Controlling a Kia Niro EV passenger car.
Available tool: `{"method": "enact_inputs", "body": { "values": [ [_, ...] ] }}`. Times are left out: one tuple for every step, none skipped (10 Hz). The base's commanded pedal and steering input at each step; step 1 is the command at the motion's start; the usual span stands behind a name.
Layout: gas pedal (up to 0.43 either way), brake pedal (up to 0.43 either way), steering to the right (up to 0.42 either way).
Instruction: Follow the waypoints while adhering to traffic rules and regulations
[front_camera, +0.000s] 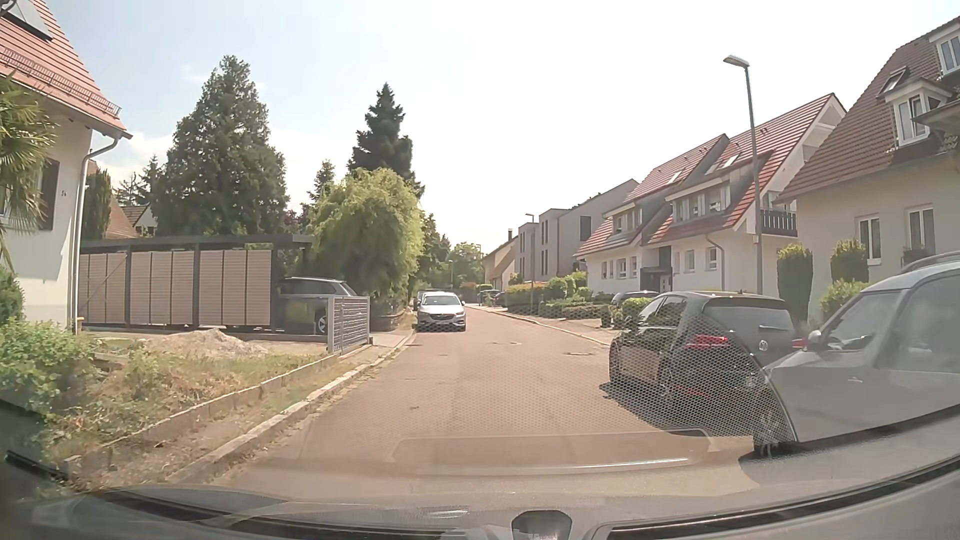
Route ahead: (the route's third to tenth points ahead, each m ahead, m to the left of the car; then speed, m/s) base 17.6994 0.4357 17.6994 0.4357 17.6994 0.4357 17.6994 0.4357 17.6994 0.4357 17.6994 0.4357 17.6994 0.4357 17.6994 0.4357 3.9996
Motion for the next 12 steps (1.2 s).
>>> {"method": "enact_inputs", "body": {
  "values": [
    [0.000, 0.043, -0.033],
    [0.000, 0.061, -0.033],
    [0.000, 0.073, -0.031],
    [0.000, 0.079, -0.028],
    [0.000, 0.091, -0.023],
    [0.000, 0.098, -0.017],
    [0.000, 0.104, -0.015],
    [0.000, 0.104, -0.014],
    [0.000, 0.104, -0.014],
    [0.000, 0.104, -0.012],
    [0.000, 0.110, -0.011],
    [0.000, 0.110, -0.011]
  ]
}}
